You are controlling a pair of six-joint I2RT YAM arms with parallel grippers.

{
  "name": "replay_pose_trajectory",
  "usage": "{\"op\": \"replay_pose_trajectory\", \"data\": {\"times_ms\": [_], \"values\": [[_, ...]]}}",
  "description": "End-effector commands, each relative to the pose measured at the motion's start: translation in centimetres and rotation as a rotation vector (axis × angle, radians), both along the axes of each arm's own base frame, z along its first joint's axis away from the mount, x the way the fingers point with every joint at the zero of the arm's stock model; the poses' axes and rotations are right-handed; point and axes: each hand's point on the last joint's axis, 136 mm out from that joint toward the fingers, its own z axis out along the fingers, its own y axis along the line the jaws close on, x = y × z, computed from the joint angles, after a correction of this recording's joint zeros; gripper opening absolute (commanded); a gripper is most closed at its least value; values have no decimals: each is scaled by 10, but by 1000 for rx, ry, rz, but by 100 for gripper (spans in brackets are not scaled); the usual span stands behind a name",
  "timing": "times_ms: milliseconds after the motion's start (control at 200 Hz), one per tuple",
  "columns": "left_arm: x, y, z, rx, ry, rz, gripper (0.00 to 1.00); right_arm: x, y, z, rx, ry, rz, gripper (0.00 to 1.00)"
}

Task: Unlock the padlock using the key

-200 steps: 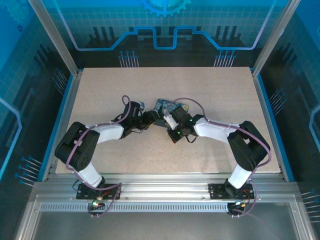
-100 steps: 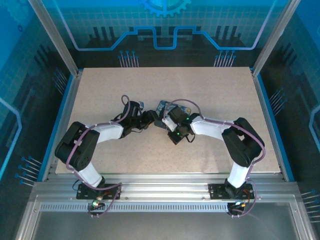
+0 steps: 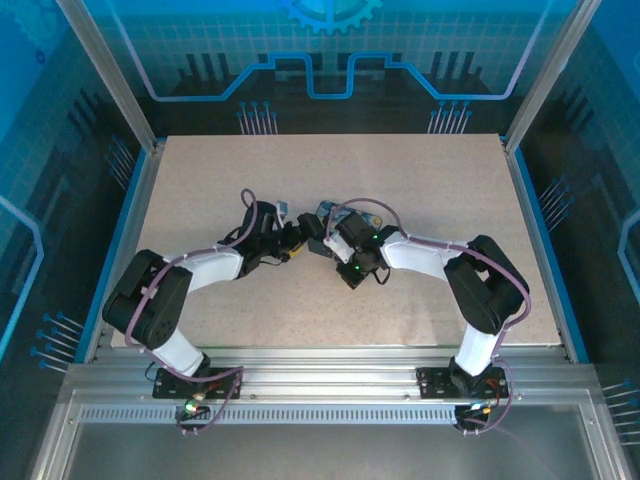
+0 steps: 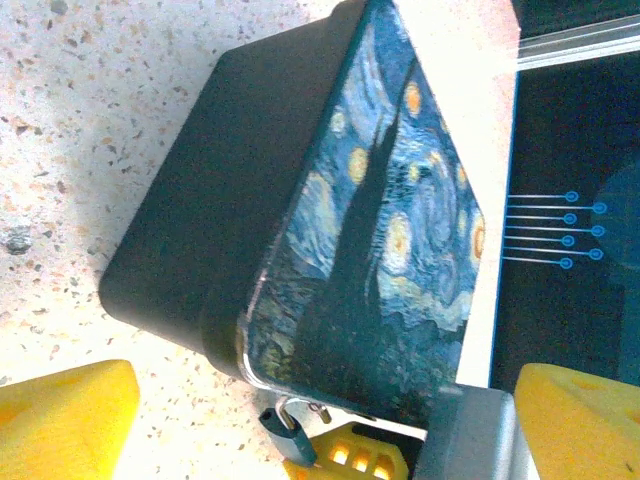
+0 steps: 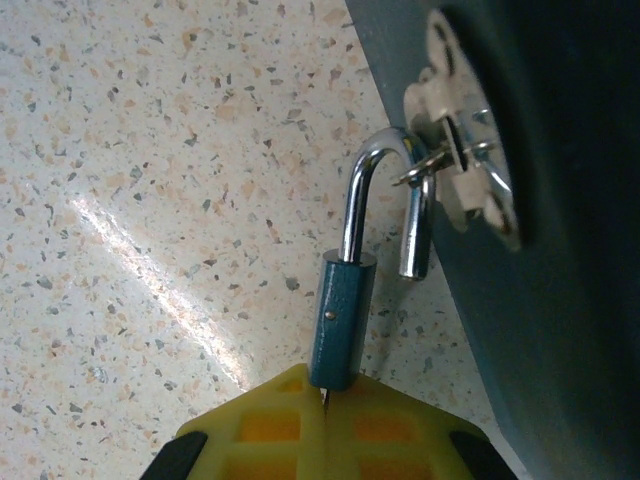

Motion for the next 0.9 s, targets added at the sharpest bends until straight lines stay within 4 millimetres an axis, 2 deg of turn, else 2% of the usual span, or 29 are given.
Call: {"op": "replay_pose_trajectory", "data": {"times_ms": [0,200,455,670,895], "values": [[-15,6,1,14,1,-34,99,2,2,13,1,-22,29,0],[-43,15,-15,63,80,-65,99,4,6,22,26,-49,51,0],[-72,28,-30,95,121,-72,99,0,8,21,13,-24,101,0],[-75,31,-28,103,116,-73,99,-10,14,23,50,19,132,0],[-74,29,-23,95,106,-78,99,-9,14,19,42,20,131,0]]}}
